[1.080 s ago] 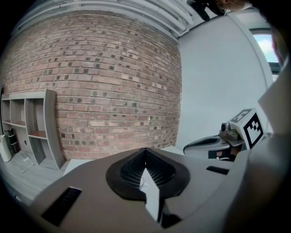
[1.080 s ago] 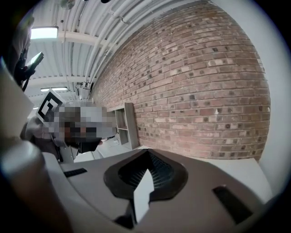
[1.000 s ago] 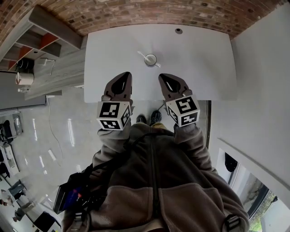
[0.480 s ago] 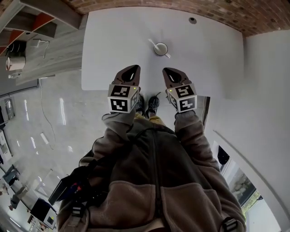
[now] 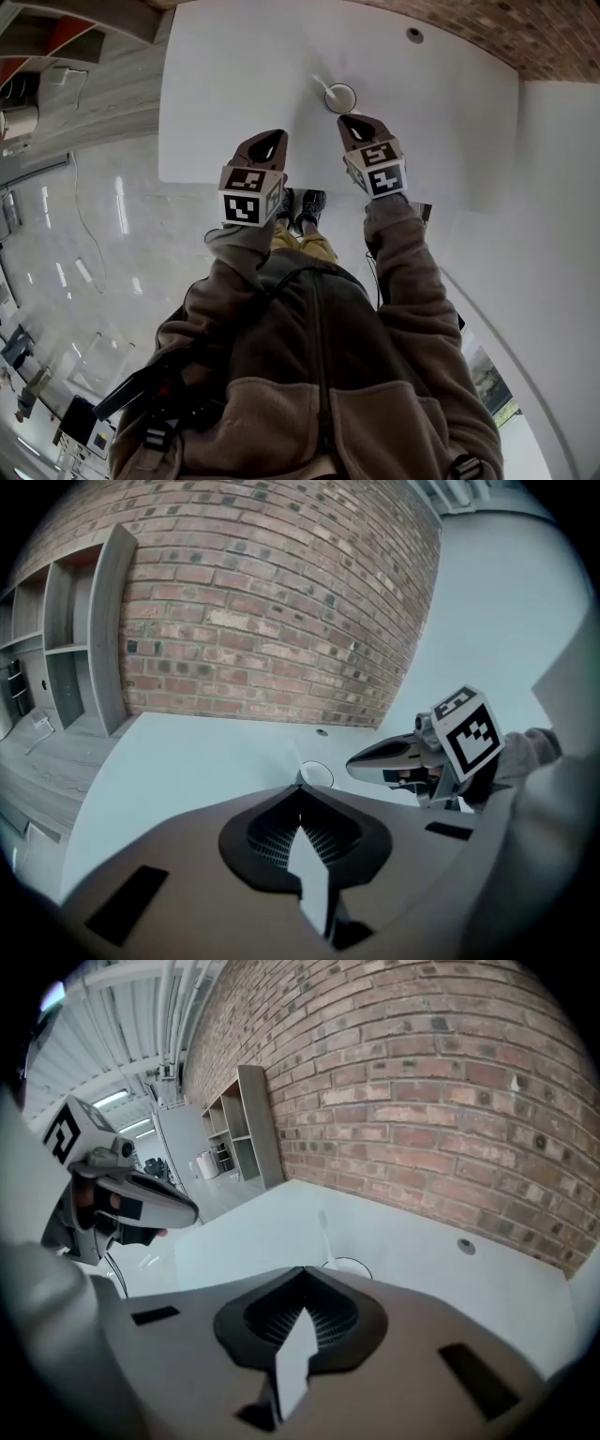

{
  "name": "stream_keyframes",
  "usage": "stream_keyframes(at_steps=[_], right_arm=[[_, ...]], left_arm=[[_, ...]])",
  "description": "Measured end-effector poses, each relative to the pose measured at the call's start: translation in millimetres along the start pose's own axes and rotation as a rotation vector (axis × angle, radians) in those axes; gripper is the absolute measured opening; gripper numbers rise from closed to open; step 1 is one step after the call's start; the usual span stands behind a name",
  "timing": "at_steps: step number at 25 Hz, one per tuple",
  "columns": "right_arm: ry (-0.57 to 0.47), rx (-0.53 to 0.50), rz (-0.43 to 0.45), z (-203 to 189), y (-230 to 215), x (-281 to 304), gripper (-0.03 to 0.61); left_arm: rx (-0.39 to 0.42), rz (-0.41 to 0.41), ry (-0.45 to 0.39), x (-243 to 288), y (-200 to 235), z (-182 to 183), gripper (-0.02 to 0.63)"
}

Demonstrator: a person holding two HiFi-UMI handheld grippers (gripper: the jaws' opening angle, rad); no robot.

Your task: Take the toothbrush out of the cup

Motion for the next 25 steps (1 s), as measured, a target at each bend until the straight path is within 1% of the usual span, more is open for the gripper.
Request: stream_keyframes(at_steps=[4,12,14,18,25], right_arm=[[0.053,-0.040,0.006,-2.5,-15.6,32.5,0.002],[0.167,-0.136,0.050,-3.8,-28.8,60.3,0.008],[0.186,-0.142,0.067,-4.7,-31.2,67.6,0.052],[0.217,-0.168,0.072,-5.4,-34.5,75.3,0.052],[0.276,-0.270,0.086,-6.4,-34.5,87.1,0.052]], left_arm=[[-0.006,0.003,0.011,9.5,13.2,-5.2,0.005],[-0.013,0.016,0.030,1.6,15.4,-16.6,0.005],[-0.019,0.023,0.034,0.3,17.8,-18.7,0.005],[-0.030,0.032,0.036,-2.5,21.4,-21.4,0.005],[-0.041,0.047,0.042,-5.7,24.8,-26.3,0.005]])
Point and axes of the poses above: the fingertips, and each gripper's own axes: x forward along the fingers, y to its left, z out of its top, the point moved 8 cm from there along -x, backward along the fingers, and after that the axes turned 5 degrees about -x, right-handed, at the moved point
